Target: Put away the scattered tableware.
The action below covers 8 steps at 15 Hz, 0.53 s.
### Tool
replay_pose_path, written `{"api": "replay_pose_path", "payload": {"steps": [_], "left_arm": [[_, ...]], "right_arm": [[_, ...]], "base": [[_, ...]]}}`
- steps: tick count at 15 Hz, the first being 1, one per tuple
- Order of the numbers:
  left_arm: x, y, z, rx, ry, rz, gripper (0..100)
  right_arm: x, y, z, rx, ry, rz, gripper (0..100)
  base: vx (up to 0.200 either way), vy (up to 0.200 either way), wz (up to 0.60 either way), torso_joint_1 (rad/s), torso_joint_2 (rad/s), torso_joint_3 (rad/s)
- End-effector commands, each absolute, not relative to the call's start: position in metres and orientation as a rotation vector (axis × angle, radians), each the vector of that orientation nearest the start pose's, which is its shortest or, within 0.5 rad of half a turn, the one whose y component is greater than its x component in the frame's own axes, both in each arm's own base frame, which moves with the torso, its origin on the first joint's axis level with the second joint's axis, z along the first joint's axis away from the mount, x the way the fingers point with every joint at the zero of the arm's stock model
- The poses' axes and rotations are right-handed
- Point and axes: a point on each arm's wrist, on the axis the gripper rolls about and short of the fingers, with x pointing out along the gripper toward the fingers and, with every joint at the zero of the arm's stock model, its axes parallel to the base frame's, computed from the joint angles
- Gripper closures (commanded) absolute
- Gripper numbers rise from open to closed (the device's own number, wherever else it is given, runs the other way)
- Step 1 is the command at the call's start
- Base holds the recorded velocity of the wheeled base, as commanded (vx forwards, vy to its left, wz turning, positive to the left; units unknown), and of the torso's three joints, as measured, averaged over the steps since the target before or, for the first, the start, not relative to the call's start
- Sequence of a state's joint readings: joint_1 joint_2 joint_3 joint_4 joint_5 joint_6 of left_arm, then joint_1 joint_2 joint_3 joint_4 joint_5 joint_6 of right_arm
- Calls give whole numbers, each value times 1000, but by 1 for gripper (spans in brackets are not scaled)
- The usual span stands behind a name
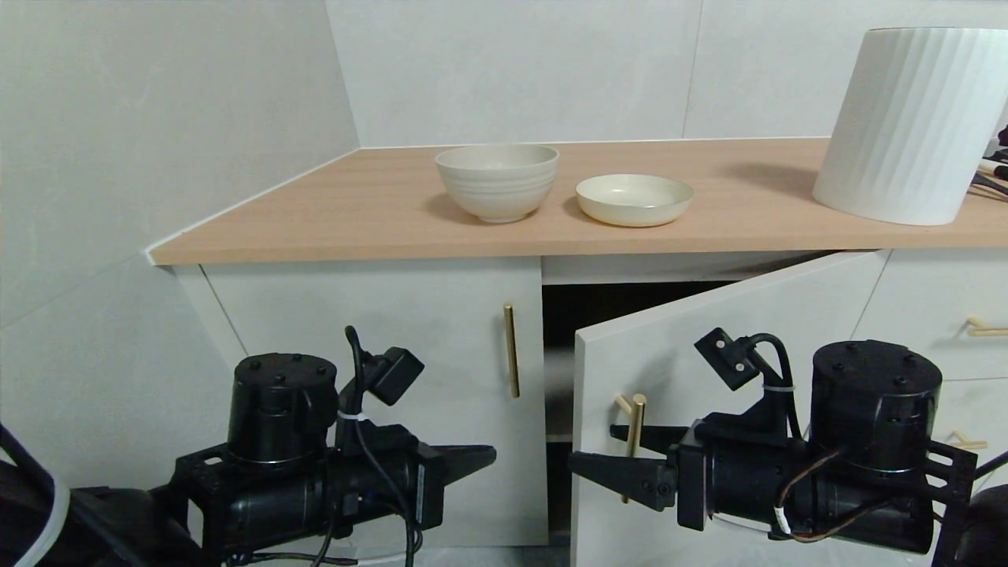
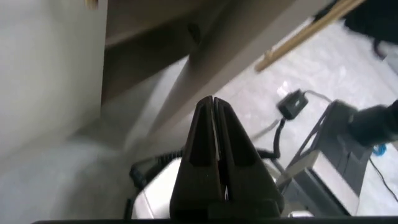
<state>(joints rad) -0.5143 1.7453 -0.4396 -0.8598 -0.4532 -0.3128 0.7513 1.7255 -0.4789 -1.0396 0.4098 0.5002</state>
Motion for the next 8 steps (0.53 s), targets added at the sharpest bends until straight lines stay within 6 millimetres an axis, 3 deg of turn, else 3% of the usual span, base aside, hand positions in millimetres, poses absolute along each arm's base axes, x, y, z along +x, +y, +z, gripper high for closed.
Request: {"api": "replay_pose_path", "payload": {"steps": [1, 3, 8], "left_arm": [[225, -142, 102, -266, 588, -886, 100], [229, -149, 95, -263, 587, -902, 100], [274, -177, 69, -272, 432, -938, 100]], "right_arm": [[193, 192, 135, 404, 497, 1073, 0], [193, 192, 134, 405, 501, 1072, 0], [191, 190, 139, 409, 481, 1078, 0]], "base": [[0, 0, 0, 0, 0, 0], [0, 0, 0, 0, 0, 0], [0, 0, 0, 0, 0, 0]]}}
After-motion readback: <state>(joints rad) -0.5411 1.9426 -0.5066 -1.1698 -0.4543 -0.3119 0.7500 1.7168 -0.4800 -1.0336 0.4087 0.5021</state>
